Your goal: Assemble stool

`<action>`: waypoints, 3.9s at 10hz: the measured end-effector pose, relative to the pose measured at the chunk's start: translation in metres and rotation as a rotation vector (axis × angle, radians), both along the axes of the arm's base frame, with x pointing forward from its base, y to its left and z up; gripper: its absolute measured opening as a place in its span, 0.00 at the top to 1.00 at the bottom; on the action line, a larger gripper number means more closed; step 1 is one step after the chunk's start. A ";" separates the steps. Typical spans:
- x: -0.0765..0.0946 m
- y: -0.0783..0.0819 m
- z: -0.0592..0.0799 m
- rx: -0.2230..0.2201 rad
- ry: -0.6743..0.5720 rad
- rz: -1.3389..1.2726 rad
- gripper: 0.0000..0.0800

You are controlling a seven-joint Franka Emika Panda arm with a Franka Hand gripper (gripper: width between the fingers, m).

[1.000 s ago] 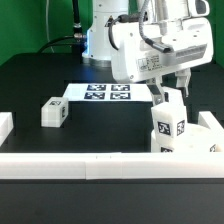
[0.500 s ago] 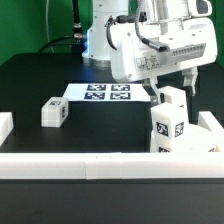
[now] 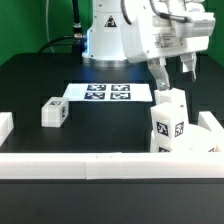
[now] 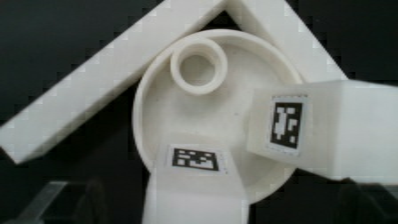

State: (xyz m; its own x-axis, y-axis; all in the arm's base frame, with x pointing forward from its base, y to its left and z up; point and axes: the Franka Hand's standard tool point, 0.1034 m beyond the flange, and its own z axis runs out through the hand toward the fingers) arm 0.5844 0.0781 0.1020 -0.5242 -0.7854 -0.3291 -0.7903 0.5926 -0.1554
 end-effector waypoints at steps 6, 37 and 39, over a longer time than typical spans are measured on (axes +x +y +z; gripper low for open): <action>0.011 0.000 0.009 -0.168 -0.083 0.725 0.19; -0.007 -0.005 -0.024 -0.630 -0.239 2.683 0.58; -0.007 -0.005 -0.023 -0.611 -0.206 2.540 0.58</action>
Offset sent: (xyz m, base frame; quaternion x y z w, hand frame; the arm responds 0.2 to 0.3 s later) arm 0.0104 0.0141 0.0085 -0.0433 -0.0610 -0.2713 0.9596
